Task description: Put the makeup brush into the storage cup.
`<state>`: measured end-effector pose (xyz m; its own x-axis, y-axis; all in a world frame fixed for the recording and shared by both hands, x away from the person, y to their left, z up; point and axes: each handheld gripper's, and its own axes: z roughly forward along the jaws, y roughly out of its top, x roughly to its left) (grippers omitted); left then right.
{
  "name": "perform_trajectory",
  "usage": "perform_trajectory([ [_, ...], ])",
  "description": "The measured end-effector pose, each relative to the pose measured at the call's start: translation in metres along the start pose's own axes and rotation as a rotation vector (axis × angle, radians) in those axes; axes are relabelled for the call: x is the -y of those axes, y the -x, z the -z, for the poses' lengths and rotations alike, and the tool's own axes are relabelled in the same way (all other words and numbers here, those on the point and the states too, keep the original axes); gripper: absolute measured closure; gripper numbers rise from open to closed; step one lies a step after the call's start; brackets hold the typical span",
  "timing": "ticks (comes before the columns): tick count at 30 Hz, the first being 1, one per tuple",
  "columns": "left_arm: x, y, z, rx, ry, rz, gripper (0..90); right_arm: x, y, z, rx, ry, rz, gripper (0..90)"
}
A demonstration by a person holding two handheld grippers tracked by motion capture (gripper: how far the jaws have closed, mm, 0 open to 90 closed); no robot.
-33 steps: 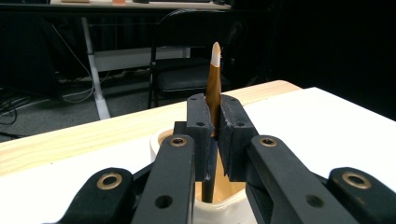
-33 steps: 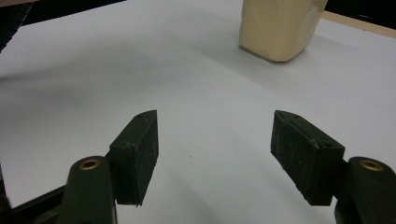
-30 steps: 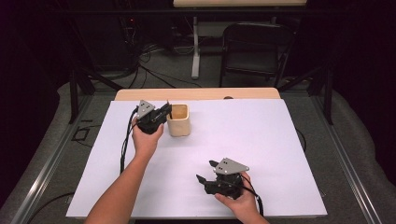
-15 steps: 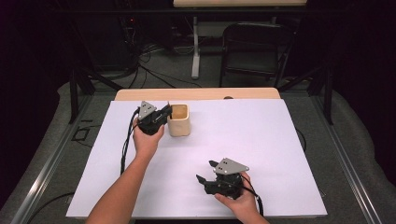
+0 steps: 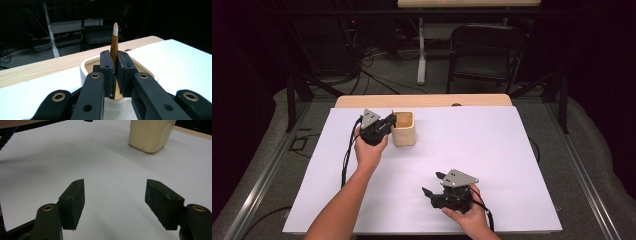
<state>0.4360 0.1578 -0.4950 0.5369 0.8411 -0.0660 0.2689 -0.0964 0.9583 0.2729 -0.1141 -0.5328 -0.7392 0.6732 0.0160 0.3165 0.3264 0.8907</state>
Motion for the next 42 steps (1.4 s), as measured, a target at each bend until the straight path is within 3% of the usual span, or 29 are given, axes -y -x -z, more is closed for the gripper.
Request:
perform_trajectory([
  [42, 0.0051, 0.0019, -0.0053, -0.006, -0.040, -0.011, 83.3, 0.0002, -0.0005, -0.0003, -0.003, -0.001, 0.000, 32.0],
])
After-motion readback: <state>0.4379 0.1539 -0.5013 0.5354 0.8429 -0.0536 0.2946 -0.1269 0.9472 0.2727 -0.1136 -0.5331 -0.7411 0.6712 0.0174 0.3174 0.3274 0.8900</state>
